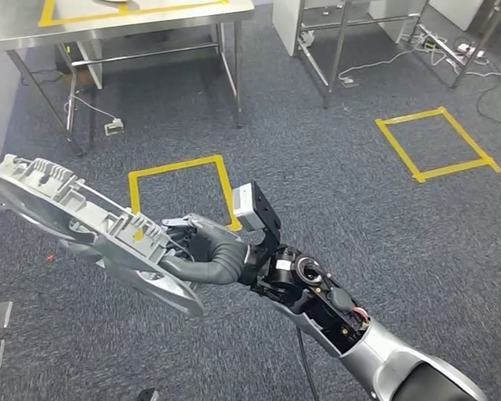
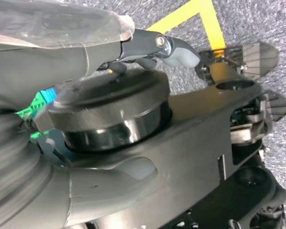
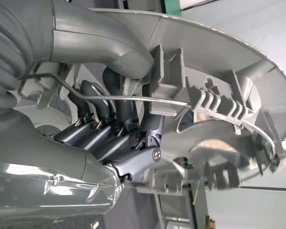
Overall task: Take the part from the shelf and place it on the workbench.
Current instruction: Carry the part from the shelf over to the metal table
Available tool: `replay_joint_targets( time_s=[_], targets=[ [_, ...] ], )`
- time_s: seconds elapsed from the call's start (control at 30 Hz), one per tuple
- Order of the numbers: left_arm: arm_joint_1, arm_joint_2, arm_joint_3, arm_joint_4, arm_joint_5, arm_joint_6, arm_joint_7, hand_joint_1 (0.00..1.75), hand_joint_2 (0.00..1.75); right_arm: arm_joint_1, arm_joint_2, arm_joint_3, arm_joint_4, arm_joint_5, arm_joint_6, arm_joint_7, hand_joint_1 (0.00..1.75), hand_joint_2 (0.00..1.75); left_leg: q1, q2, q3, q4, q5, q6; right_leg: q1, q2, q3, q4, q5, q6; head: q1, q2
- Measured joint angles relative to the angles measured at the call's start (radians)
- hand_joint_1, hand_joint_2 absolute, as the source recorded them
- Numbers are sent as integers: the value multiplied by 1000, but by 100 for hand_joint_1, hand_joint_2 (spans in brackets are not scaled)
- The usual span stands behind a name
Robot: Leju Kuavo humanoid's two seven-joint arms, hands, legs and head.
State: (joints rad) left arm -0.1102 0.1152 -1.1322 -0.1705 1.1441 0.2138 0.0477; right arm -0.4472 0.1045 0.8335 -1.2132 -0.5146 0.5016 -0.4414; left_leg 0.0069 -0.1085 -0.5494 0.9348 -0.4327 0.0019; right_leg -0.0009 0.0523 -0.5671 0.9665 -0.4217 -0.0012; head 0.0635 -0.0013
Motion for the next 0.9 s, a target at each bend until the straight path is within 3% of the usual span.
replay_joint_targets(
  time_s=[0.03, 0.1, 0.17, 0.23, 0.27, 0.3, 0.37, 0.43, 0.53, 0.6, 0.63, 0.73, 0.77, 0.8, 0.83, 0.87, 0.9],
  targets=[
    [1, 2, 0, 0, -1, 0, 0, 0, 175, -1, 1, 0, 0, 0, -1, 0, 164, 175, -1, -5, -1, -1, 0, -4, -3, -9, 4, -7, -3, -2, 2, 0],
    [3, 4, 0, 0, -4, 0, 0, 0, 175, -2, 2, 0, 0, 1, -3, 1, 164, 175, -5, 18, -11, 22, -17, -15, -11, -26, 15, -21, -1, -6, -3, 0],
    [2, 4, 0, 0, -7, 0, 0, 0, 175, -3, 3, 0, 0, 1, -4, 0, 164, 175, -3, 67, -62, 126, -69, -27, -12, -43, 22, -29, -1, -9, -24, 0],
    [-2, 5, 0, 0, -8, -3, -1, 0, 175, -2, 2, 0, 0, -1, -3, -2, 164, 175, 2, 91, -132, 256, -116, -35, -9, -57, 22, -29, -7, -11, -41, 0],
    [-3, 5, 0, 0, -8, -6, -2, 0, 175, -1, 1, -1, 0, -4, -2, -3, 164, 175, 2, 95, -149, 282, -115, -37, -8, -62, 24, -29, -13, -11, -43, 0],
    [-3, 6, 0, 0, -8, -9, -2, 0, 175, 0, 1, -1, 0, -8, -1, -4, 164, 175, 2, 97, -144, 268, -96, -36, -8, -68, 27, -29, -19, -10, -45, 0],
    [-1, 8, 0, 0, -8, -15, 0, 0, 175, 1, 1, -1, 0, -17, 1, -4, 164, 175, 1, 105, -81, 143, -27, -28, -7, -74, 39, -28, -30, -6, -49, 0],
    [0, 10, 0, 0, -9, -18, 1, 0, 175, 1, 1, -1, 0, -26, 4, -6, 164, 175, -6, 117, -17, 21, 3, -15, -3, -78, 49, -29, -40, 3, -53, 0],
    [0, 10, 0, 0, -9, -21, 1, 0, 175, 3, 1, -2, 0, -35, 11, -12, 164, 175, -8, 116, 9, -18, -10, 4, 1, -80, 64, -24, -45, 18, -52, 0],
    [2, 9, 0, 0, -10, -23, 1, 0, 175, 4, 1, -2, 0, -38, 13, -15, 164, 175, -4, 110, 29, -23, -19, 16, -1, -74, 53, 14, -58, 27, -47, 0],
    [2, 9, 0, 0, -10, -24, 1, 0, 175, 4, 1, -3, 1, -39, 14, -16, 164, 175, -3, 107, 42, -24, -25, 21, -2, -69, 28, 61, -73, 31, -43, 0],
    [6, 8, 0, 0, -10, -25, 1, 0, 175, 12, 0, -3, 2, -40, 14, -18, 164, 175, -3, 99, 78, -27, -54, 27, -2, -58, -102, 261, -133, 37, -31, 0],
    [8, 8, 0, 0, -10, -26, 1, 0, 175, 15, 0, -3, 3, -40, 14, -18, 164, 175, -4, 96, 96, -28, -67, 26, -2, -57, -137, 291, -151, 37, -28, 0],
    [9, 8, 0, 0, -9, -26, 1, 0, 175, 18, 0, -4, 5, -40, 14, -18, 164, 175, -4, 91, 117, -30, -81, 26, -2, -56, -158, 289, -160, 36, -25, 0],
    [10, 8, 0, 0, -9, -26, 1, 0, 175, 19, -1, -4, 6, -40, 14, -17, 164, 175, -4, 87, 143, -33, -98, 25, -1, -55, -166, 252, -146, 33, -21, 0],
    [11, 8, 0, 0, -9, -26, 1, 0, 175, 21, -2, -4, 8, -40, 14, -17, 164, 175, -5, 84, 169, -37, -116, 24, 0, -54, -166, 193, -97, 28, -16, 0],
    [12, 7, 0, 0, -9, -26, 1, 0, 175, 23, -4, -4, 10, -40, 14, -18, 164, 175, -6, 82, 194, -38, -136, 22, 3, -52, -167, 120, -15, 21, -14, 0]
  ],
)
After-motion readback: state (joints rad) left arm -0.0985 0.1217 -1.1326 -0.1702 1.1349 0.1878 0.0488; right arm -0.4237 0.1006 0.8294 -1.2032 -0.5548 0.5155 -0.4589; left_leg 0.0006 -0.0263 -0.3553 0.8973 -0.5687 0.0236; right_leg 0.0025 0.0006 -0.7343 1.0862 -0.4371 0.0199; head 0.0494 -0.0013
